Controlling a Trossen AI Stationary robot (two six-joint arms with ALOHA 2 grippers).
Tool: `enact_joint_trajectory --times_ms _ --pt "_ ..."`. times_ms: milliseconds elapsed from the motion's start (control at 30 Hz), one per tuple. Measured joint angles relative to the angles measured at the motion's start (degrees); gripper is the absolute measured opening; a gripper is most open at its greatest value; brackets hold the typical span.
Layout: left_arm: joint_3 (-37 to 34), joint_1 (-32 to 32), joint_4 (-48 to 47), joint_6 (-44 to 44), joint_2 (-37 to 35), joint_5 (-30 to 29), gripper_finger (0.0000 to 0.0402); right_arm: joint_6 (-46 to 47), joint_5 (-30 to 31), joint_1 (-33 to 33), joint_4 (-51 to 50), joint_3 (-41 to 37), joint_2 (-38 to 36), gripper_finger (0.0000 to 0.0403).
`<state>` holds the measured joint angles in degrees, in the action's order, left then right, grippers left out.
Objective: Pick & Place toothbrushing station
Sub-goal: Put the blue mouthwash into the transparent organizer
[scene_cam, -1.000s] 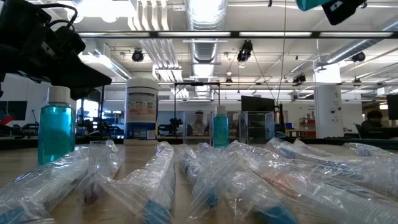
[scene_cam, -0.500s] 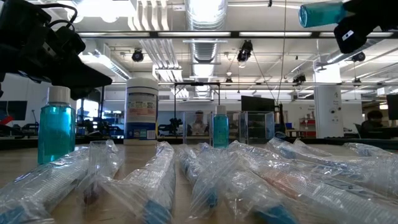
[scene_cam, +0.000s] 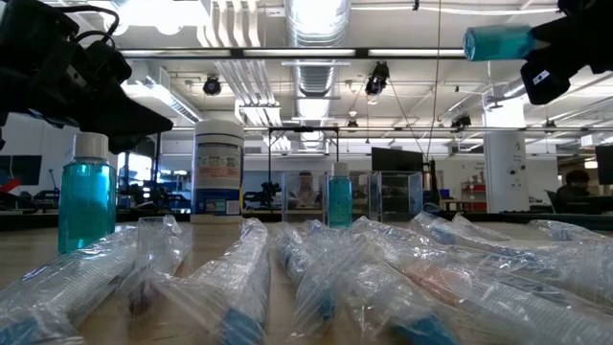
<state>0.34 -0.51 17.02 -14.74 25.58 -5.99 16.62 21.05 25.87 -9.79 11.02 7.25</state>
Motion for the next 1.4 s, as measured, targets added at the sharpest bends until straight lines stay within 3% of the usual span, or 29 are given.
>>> enact_joint_trajectory --times_ms 200,500,967,1200,1400 --pt "0.0 0.0 0.0 0.9 0.0 -0.1 0.0021 4.8 5.9 0.0 -12.9 7.5 4.7 0.0089" --pt "0.0 0.0 2.1 0.3 0.0 -0.9 0.0021 5.6 8.2 0.0 -17.8 21.9 21.0 0.0089" --pt "1.2 0.0 3.0 -3.6 0.0 -1.2 0.0016 5.7 10.3 -4.5 -44.4 57.0 48.6 0.0089" --pt "2.2 0.0 2.9 -3.5 0.0 -1.5 0.0016 1.5 4.0 -14.1 -59.5 75.5 63.2 0.0089" --pt "2.6 0.0 3.0 -1.4 0.0 -1.5 0.0014 -9.5 -5.2 -21.7 -60.9 86.0 75.5 0.0089"
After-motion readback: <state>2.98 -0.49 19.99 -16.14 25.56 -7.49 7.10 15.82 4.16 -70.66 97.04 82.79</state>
